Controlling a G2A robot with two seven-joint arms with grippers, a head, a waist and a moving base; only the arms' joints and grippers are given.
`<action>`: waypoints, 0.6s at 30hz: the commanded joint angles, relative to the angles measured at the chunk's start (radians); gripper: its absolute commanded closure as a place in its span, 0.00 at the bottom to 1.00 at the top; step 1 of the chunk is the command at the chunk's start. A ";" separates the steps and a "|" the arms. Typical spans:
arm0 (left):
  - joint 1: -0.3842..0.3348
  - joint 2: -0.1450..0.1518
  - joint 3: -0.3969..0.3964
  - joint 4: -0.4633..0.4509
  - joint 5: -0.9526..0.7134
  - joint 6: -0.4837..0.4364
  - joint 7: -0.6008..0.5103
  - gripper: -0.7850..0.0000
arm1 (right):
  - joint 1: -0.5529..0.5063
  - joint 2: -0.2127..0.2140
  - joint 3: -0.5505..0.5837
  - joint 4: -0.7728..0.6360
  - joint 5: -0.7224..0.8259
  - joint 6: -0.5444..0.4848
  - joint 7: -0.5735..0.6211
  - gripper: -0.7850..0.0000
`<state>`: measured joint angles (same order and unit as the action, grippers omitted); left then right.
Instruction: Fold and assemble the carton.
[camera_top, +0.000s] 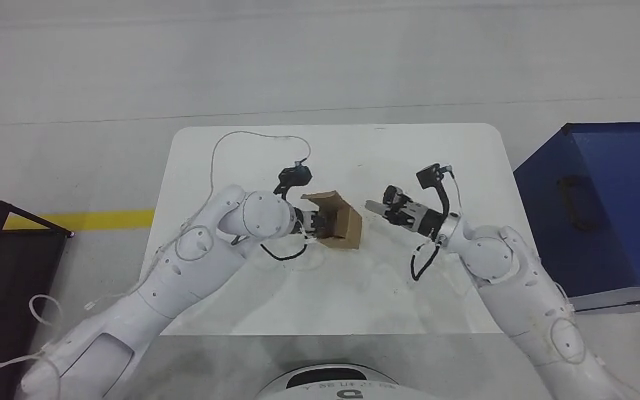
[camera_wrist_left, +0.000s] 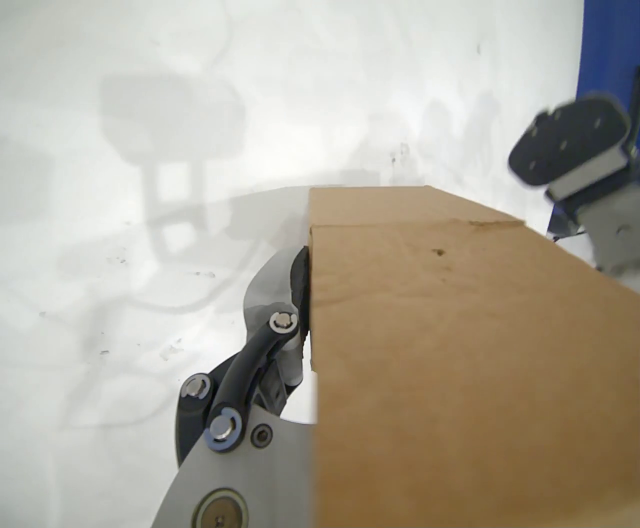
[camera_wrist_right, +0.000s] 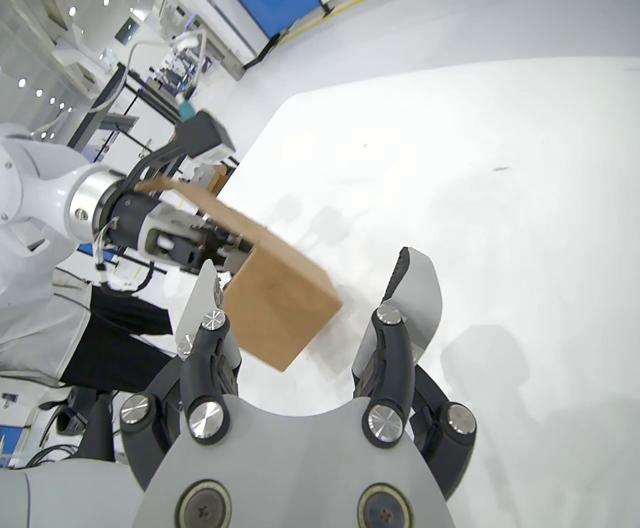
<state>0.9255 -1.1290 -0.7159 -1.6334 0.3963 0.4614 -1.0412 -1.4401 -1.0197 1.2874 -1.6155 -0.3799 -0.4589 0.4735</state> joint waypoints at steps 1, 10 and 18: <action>0.003 0.005 0.011 -0.036 0.047 -0.024 -0.029 1.00 | -0.011 0.002 0.020 -0.003 -0.034 0.013 -0.033 0.27; -0.021 0.004 0.005 -0.047 0.146 -0.013 -0.034 0.00 | 0.011 -0.008 -0.038 -0.015 -0.129 0.051 -0.034 0.26; 0.079 0.040 -0.136 -0.096 0.137 0.001 0.003 0.00 | 0.105 -0.026 -0.119 0.022 -0.154 0.046 -0.002 0.28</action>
<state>0.9743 -1.0981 -0.8190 -1.7151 0.5328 0.4593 -1.0428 -1.3519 -1.0425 1.1790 -1.5974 -0.5291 -0.4154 0.4714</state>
